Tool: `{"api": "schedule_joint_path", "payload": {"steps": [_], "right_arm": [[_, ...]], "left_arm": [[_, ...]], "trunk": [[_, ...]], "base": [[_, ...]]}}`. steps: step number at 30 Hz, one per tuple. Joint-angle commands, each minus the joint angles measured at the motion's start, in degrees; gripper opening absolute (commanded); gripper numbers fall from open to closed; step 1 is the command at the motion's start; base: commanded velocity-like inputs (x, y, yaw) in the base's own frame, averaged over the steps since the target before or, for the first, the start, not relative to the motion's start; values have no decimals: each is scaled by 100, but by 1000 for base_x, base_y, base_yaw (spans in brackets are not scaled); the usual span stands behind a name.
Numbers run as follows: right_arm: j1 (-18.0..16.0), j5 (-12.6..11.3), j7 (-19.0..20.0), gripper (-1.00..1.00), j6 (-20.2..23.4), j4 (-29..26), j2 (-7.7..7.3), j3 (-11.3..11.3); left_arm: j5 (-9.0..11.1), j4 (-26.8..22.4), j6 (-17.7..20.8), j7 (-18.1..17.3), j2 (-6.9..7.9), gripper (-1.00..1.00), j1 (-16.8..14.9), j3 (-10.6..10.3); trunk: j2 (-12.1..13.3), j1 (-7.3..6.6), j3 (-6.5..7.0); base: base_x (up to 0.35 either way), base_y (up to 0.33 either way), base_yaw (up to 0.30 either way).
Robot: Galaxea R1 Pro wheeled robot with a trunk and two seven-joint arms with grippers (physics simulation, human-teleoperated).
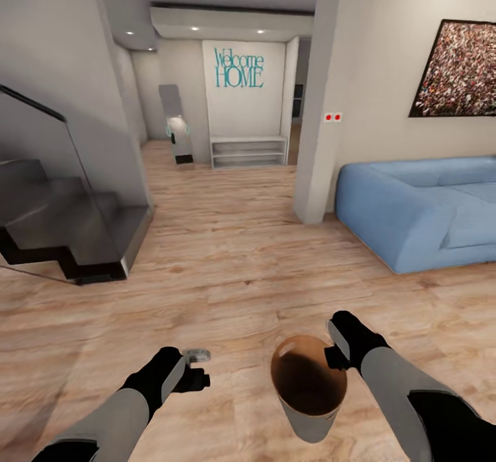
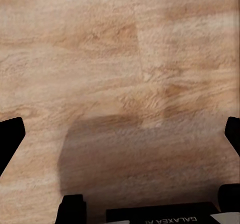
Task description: Put the three can of soda from the living room inside the tash can in the kitchen.
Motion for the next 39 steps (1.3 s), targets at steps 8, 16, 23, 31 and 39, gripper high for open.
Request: {"api": "schedule_joint_path", "payload": {"steps": [8, 16, 23, 31, 39], "right_arm": [[452, -15, 232, -100, -645, 15, -133, -246], [612, -3, 744, -100, -715, 29, -312, -419], [775, 18, 797, -100, -730, 12, -344, -436], [796, 5, 812, -100, -726, 50, -350, -440], [825, 17, 817, -100, -727, 70, -352, -438]], "left_arm": [[-42, 27, 13, 155, -2, 100, -4, 0], [-52, 31, 16, 416, -3, 100, -6, 0], [-13, 22, 10, 425, -1, 100, -5, 0], [-8, -17, -186, 375, 0, 100, 1, -2], [-39, 8, -346, 368, 0, 100, 2, -8]], "trunk": [[0, 0, 1], [0, 0, 1], [0, 0, 1], [0, 0, 1], [0, 0, 1]], "base": [[0, 0, -278], [0, 0, -70], [0, 0, -8], [0, 0, -85], [0, 0, -262]]}}
